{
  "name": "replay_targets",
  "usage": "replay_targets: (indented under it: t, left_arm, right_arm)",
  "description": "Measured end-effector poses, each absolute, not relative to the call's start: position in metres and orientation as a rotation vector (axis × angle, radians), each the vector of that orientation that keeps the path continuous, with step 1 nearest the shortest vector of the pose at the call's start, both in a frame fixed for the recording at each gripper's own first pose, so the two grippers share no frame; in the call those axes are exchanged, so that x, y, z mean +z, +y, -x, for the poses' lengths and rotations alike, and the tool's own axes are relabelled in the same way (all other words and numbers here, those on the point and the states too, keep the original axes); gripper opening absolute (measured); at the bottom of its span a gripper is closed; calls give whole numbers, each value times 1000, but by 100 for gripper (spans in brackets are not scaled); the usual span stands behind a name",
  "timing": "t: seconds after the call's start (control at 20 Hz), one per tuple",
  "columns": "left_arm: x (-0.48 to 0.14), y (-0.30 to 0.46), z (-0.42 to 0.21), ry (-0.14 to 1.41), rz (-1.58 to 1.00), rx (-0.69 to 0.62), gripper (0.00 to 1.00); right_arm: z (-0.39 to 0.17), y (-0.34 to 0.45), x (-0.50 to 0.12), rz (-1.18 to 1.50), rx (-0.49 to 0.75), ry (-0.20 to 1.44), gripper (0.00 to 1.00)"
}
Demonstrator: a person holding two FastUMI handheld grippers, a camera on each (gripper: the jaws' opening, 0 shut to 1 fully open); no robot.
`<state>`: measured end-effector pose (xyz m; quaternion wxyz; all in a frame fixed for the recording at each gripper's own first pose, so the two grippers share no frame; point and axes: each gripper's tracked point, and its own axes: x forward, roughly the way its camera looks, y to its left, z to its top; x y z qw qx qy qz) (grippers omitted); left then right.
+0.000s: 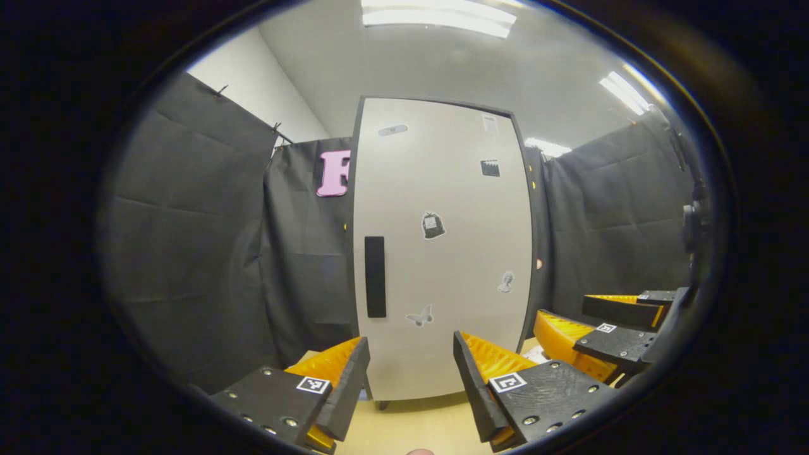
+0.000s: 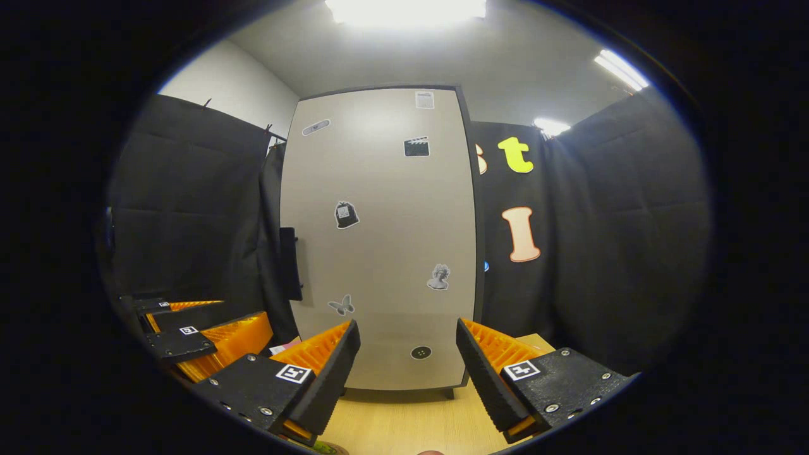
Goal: Open the cabinet door with the right hand, grasp the bottle in the cabinet with the left hand and place it on the coaster, then close the cabinet door with the right hand.
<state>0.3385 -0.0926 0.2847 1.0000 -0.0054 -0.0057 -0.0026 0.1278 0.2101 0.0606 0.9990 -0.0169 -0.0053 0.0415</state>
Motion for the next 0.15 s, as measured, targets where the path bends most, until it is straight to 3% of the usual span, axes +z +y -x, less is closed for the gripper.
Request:
replay_targets:
  t: [0.15]
  left_arm:
    - [286, -92, -340, -16, 11, -10, 76]
  right_arm:
    - [-130, 212, 60, 38, 72, -10, 94]
